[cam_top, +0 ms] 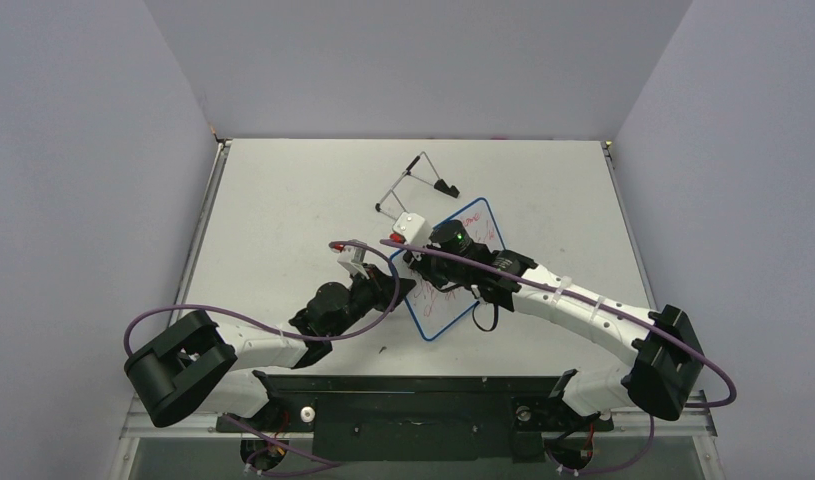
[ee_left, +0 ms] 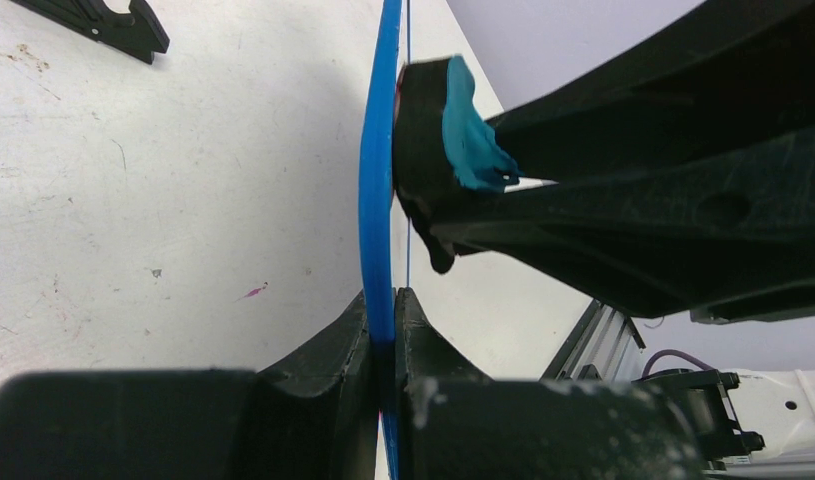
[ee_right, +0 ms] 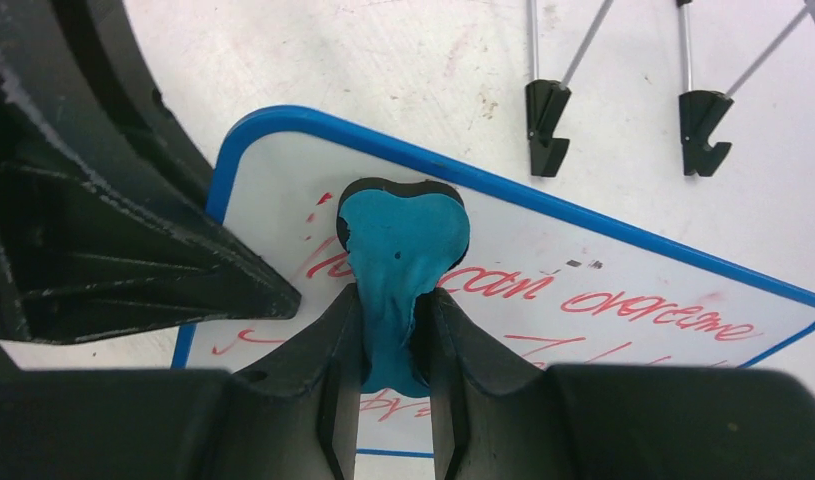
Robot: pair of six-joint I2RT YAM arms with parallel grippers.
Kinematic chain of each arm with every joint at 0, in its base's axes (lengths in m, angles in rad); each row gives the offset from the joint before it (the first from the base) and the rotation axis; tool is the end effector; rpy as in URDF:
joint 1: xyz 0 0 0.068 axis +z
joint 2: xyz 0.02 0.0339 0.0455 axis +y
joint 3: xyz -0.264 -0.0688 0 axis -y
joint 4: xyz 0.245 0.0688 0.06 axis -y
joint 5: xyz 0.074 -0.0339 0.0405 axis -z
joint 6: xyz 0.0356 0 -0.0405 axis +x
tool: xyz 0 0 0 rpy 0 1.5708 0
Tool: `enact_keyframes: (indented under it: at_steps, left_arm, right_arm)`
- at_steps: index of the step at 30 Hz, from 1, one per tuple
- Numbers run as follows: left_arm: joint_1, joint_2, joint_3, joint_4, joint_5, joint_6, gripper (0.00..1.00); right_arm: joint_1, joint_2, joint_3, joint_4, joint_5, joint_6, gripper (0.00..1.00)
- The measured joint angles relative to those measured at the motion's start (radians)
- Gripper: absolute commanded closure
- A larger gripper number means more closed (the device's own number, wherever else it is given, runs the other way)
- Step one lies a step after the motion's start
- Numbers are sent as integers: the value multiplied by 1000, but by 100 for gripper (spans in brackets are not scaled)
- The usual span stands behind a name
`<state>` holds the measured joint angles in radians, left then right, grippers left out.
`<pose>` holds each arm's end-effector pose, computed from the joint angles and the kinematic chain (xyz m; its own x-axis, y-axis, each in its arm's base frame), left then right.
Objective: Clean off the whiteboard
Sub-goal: Erase the whiteboard at the center of the board.
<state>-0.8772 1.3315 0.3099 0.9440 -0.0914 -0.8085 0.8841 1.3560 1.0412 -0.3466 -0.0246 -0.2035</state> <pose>0.1595 -0.1868 0.1838 -0.5460 -0.4699 -0.6936 0.4528 0.5311 -0.7162 0.1906 0.2339 0.2853 -0.2226 -0.5903 -0.7759 -0.8479 0.5100 -0.1447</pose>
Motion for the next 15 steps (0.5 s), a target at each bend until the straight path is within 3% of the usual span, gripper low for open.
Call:
enact_keyframes:
  at_steps: [9,15]
  left_arm:
    - [0,0,0,-2,3,0,100]
    - [2,0,-1,-5,2,-2,100]
  right_arm:
    - [51,11,2,-29,-42,-80,100]
    - [77,21,2,-18,32,-61,100]
